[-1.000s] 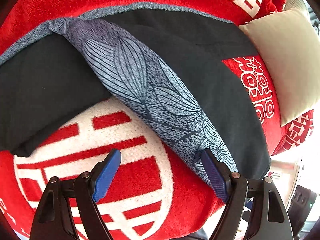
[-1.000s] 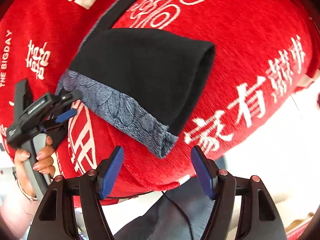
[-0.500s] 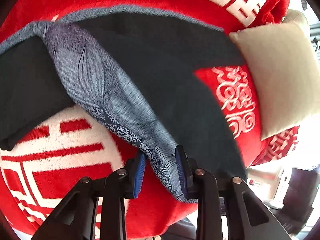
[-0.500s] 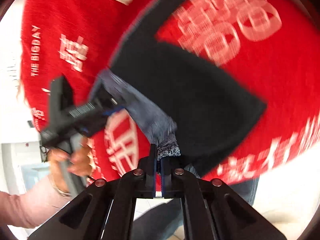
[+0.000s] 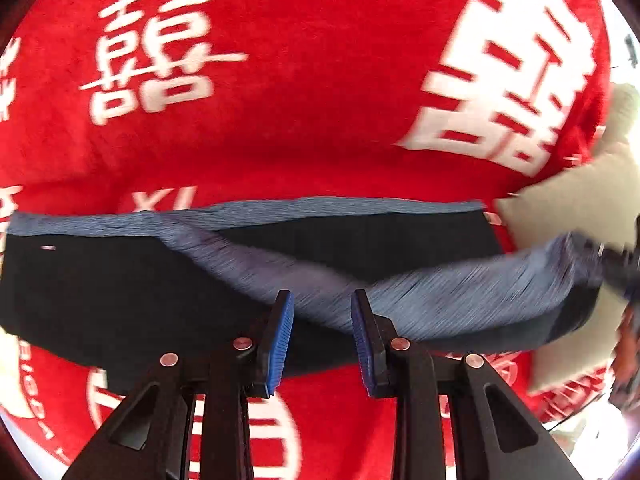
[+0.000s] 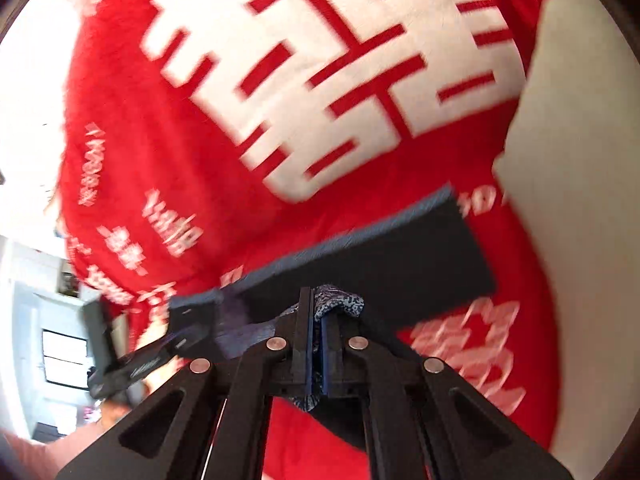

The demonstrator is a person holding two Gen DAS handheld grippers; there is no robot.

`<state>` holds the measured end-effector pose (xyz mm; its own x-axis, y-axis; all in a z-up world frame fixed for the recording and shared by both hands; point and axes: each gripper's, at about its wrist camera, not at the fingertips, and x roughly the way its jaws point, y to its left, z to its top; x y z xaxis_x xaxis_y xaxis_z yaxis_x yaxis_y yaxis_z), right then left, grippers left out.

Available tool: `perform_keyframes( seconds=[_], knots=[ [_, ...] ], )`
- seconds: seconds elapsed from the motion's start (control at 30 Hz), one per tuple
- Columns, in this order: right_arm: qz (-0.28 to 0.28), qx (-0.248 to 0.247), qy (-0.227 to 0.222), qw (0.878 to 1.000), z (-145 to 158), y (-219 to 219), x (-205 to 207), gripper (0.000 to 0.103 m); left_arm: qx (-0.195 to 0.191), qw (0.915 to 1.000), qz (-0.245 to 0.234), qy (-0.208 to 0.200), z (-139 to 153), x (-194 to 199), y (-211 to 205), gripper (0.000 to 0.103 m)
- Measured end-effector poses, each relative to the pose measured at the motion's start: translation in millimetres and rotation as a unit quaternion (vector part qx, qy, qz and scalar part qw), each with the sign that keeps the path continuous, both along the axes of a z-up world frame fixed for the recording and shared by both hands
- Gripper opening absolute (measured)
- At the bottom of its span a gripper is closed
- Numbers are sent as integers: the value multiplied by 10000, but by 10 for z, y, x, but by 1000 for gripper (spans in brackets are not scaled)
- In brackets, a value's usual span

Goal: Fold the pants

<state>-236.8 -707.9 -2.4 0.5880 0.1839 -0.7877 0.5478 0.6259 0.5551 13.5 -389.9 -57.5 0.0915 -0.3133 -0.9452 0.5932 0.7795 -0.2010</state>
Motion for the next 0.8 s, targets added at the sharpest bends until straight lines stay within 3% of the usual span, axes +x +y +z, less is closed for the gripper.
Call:
perform_keyframes(
  seconds=[0.27,0.33,0.43,0.5,0.53,0.57,0.6,0.63,0.7,0.77,0.8],
  knots=[
    [182,-265,893,9955,-740,-580,614,3,1007,9939,411,-174,-574,135,13,32],
    [194,-340,1172,9923,-920,-644,707,4,1123,9925,454,-152,-699,155,-39,32],
    [112,-296,1459,9888,-1035,-722,768,13,1169,9917,533,-64,-822,163,-98,32],
    [17,-314,1495,9883,-1010,-771,769,40,1175,9916,520,-116,-842,195,-150,32],
    [-41,-449,1536,9871,-974,-780,756,79,1199,9914,489,-187,-849,208,-192,38],
    [-177,-690,1567,9851,-883,-789,716,86,1230,9910,474,-249,-864,205,-244,49],
    [-228,-680,1420,9873,-814,-795,675,86,1235,9906,495,-330,-859,197,-271,71],
    [-215,-608,1357,9886,-780,-797,658,84,1190,9903,534,-477,-841,199,-301,75],
    [-147,-502,1264,9906,-705,-722,603,75,1173,9908,432,-518,-859,215,-413,75],
    [116,-479,1282,9905,-731,-567,592,43,1231,9903,392,-502,-918,226,-501,75],
    [234,-555,1377,9886,-780,-494,610,37,1265,9902,386,-450,-970,215,-534,75]
  ],
)
